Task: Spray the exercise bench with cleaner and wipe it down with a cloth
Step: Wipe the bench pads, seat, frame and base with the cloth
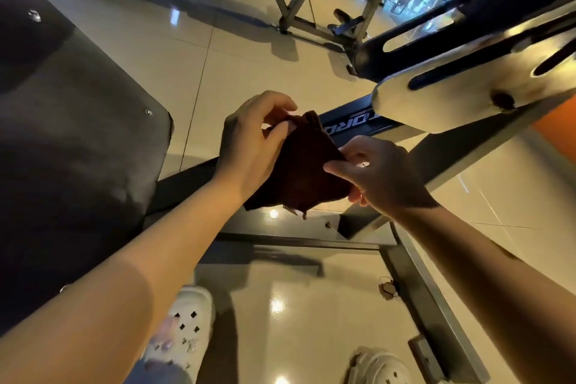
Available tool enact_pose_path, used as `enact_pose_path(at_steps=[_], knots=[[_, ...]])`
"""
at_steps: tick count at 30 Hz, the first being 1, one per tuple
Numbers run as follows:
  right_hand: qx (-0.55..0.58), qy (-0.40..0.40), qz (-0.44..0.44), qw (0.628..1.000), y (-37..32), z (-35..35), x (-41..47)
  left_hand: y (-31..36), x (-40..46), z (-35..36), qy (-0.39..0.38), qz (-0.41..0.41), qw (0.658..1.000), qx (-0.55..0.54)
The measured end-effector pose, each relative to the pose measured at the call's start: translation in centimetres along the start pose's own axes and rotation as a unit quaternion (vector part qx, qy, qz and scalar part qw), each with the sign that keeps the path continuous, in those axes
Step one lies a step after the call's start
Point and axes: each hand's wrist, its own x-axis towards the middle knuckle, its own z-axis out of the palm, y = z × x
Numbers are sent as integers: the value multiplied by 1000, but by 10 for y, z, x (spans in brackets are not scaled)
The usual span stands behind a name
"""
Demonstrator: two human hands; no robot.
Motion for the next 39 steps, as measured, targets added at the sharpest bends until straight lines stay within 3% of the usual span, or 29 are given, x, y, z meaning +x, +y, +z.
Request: enact_pose_path(at_steps=[5, 9, 14, 17, 19, 23, 27, 31, 39], knots=[[-133, 52, -52, 988, 9, -8, 6, 0, -12, 38, 109, 63, 989, 81], [-313, 94, -93, 941, 33, -13, 6, -17, -18, 88, 106, 40, 986, 122], [-361, 136, -230, 894, 34, -17, 7, -43, -42, 122, 97, 109, 947, 288], [-373, 165, -330, 851, 20, -5, 17, -56, -35, 125, 143, 174, 922, 315], [-374, 132, -371, 840, 23, 8, 22, -64, -32, 119, 138, 199, 918, 313], [-448, 67, -362, 815, 53, 31, 25, -116, -65, 66, 91, 127, 921, 358], [-544, 82, -337, 764, 70, 48, 35, -180, -96, -14, 21, -2, 900, 434], [-545, 111, -361, 748, 73, 49, 42, -179, -98, -9, 8, -35, 903, 428], [-498, 134, -389, 764, 75, 49, 43, -101, -53, 69, 106, 133, 941, 293]])
